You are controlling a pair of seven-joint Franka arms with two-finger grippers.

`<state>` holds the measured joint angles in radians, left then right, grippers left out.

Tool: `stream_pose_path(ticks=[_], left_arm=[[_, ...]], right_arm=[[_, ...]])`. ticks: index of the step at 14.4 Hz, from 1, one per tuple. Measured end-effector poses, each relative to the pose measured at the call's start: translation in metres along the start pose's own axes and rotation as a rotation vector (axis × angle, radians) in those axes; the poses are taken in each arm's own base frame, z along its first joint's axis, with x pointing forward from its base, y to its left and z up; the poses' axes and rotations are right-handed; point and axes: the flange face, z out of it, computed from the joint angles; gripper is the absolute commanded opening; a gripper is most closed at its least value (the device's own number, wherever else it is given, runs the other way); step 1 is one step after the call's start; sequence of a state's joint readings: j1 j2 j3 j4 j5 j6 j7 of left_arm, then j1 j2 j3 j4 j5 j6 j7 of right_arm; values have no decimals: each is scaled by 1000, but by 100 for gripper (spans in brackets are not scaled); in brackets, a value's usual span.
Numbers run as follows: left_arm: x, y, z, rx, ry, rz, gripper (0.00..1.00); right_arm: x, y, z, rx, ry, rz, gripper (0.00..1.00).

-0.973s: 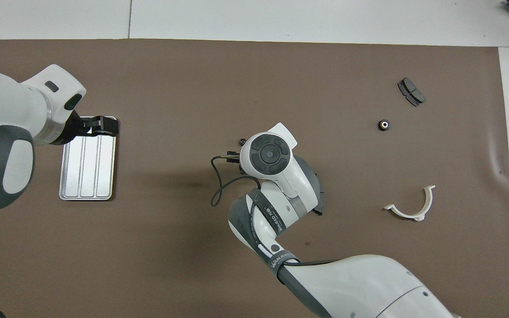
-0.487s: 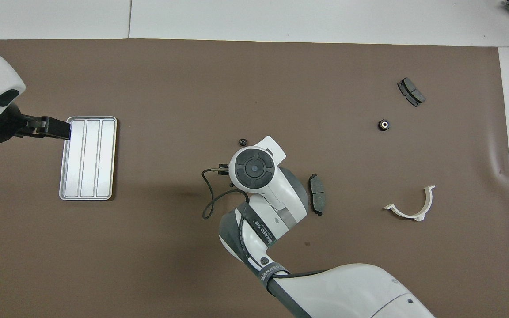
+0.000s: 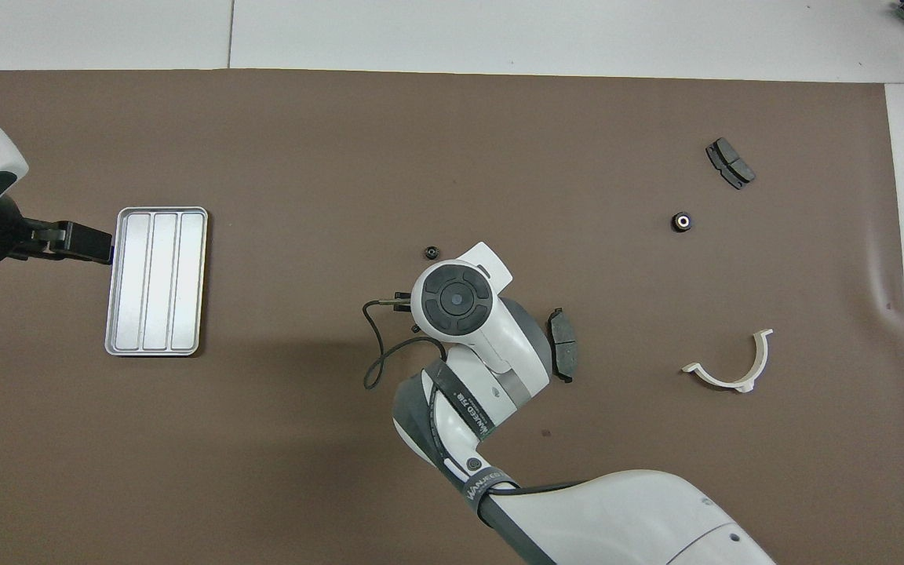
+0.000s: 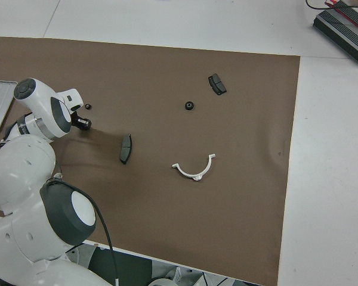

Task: Place bearing gear from tray to pile

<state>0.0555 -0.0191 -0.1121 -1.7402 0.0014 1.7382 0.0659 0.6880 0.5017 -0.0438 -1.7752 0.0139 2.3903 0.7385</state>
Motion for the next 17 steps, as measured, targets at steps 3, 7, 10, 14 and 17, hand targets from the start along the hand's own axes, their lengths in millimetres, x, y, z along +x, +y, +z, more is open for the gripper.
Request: stream_pose_path(ticks=[3, 7, 10, 14, 17], left_arm=[[-8, -6, -16, -4, -21, 39, 100], [-16, -1, -30, -5, -15, 63, 100], [-18, 0, -35, -4, -7, 64, 100], [-17, -2, -49, -3, 14, 62, 100], [-18, -5, -49, -6, 11, 64, 100]], right_arm=[[9, 5, -5, 4, 12, 13, 9], [79, 77, -26, -10, 37, 42, 8], [136, 181, -46, -39, 33, -6, 8], [173, 293, -51, -62, 31, -51, 8], [182, 341, -53, -71, 29, -59, 8]])
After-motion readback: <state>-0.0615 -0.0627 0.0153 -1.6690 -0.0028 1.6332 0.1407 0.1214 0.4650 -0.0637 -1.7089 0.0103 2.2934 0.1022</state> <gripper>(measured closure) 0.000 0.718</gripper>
